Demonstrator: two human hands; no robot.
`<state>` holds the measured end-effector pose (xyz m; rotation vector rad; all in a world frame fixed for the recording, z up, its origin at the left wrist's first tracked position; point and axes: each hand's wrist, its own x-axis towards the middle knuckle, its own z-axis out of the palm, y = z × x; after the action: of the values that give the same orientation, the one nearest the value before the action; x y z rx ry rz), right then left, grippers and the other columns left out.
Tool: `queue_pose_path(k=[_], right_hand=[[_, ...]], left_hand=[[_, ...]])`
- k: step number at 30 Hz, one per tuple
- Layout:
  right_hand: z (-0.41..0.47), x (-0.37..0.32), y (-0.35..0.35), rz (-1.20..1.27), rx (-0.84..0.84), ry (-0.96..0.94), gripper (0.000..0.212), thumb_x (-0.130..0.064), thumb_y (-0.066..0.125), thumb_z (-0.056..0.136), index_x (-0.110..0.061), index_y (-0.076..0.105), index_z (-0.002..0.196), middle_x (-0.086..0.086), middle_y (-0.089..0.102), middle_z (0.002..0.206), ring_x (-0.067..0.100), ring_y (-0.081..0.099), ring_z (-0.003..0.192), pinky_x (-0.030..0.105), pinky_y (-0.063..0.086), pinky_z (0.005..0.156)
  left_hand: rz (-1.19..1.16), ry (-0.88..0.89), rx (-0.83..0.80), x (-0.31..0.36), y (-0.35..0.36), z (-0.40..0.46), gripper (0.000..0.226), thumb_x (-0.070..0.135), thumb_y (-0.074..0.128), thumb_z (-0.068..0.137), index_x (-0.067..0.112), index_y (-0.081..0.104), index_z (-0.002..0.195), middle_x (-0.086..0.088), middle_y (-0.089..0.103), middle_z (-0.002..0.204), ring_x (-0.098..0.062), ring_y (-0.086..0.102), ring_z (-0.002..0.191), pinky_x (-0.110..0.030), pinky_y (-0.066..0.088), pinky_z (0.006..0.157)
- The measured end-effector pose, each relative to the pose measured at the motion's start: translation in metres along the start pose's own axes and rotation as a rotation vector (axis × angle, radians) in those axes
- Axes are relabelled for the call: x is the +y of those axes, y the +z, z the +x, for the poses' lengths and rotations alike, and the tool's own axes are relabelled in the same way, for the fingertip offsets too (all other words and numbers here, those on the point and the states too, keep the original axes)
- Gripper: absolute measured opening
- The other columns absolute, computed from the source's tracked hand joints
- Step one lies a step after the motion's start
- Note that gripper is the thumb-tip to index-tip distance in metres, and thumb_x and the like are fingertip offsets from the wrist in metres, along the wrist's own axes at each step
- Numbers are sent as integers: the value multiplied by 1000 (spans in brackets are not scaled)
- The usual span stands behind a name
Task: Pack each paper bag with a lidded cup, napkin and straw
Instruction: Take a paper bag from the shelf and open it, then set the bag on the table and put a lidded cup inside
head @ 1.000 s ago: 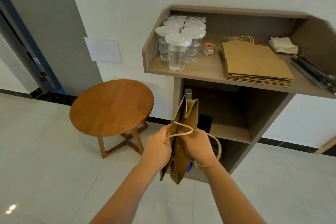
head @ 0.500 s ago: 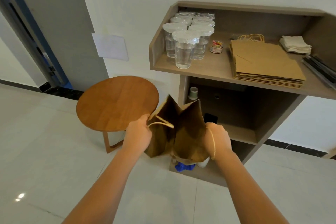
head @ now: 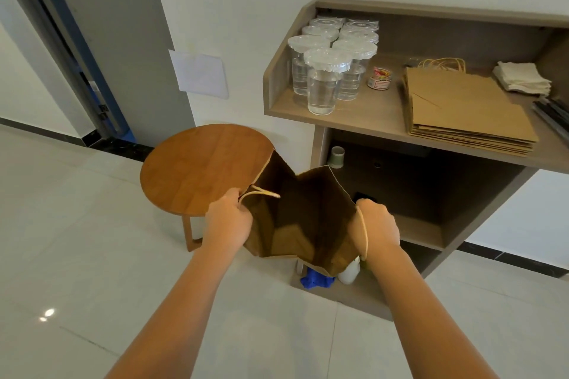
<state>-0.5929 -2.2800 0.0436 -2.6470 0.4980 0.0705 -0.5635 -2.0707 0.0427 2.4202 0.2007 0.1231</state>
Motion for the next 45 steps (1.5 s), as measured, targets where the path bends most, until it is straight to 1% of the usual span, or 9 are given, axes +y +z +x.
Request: queue_pose_path(k=[3,8,12,14,18,25,30,35,45], right_hand=[[2,2,5,136,-13,-27,12,-11,48,95,-8,59,97,9,63,88,26,63,81,35,54,72],[15,-6,8,34,-112,-55,8,-12,52,93,-13,58,99,5,62,87,20,62,76,29,51,69],[26,-19,16,-52,-172,-113,13,-10,53,92,-10,58,103,7,63,93,23,64,83,33,54,78],[33,-31,22,-88,-192,-155,12,-11,51,93,-10,58,103,7,63,93,22,63,82,32,53,75],[52,-64,41,-141,-227,-244,14,-10,47,92,-12,59,99,8,62,94,25,60,83,32,49,68],[132,-140,80,-132,-310,-365,28,-13,47,91,-19,51,64,1,50,66,26,56,69,29,38,57],[201,-200,105,38,-360,-269,27,-24,56,92,-2,68,83,12,62,75,27,60,72,34,48,63],[258,-257,145,148,-395,-162,26,-32,60,89,-7,67,87,8,65,82,23,61,78,36,50,74],[323,-318,203,146,-314,-9,27,-26,54,92,-14,58,67,4,59,71,23,59,75,34,47,66]], left_hand=[[-131,16,-200,-8,-1,-2,39,23,58,92,18,49,130,-1,59,120,-15,55,101,-28,45,90],[-28,-228,-980,-28,-30,6,83,21,79,74,34,29,140,7,34,146,-22,36,132,-40,39,105],[-232,-180,-683,-27,-44,22,70,5,62,86,24,30,145,1,35,149,-16,37,132,-32,36,104],[-242,-100,-541,-20,-39,30,66,26,63,89,25,30,145,5,35,149,-16,36,134,-31,35,101],[18,-18,-582,-21,-10,58,76,55,67,78,25,37,141,5,44,142,-18,44,128,-30,40,96],[364,110,-367,-82,1,154,27,23,40,99,17,46,125,-8,64,109,-25,62,94,-34,50,81],[389,82,-398,-127,-13,238,28,14,38,100,15,48,126,-10,65,108,-28,64,93,-36,52,84],[328,2,-406,-158,-20,312,22,21,34,102,14,52,113,-7,64,104,-19,58,81,-27,46,74],[244,-133,-471,-209,-5,389,23,26,32,102,17,52,108,0,61,94,-20,62,86,-32,51,81]])
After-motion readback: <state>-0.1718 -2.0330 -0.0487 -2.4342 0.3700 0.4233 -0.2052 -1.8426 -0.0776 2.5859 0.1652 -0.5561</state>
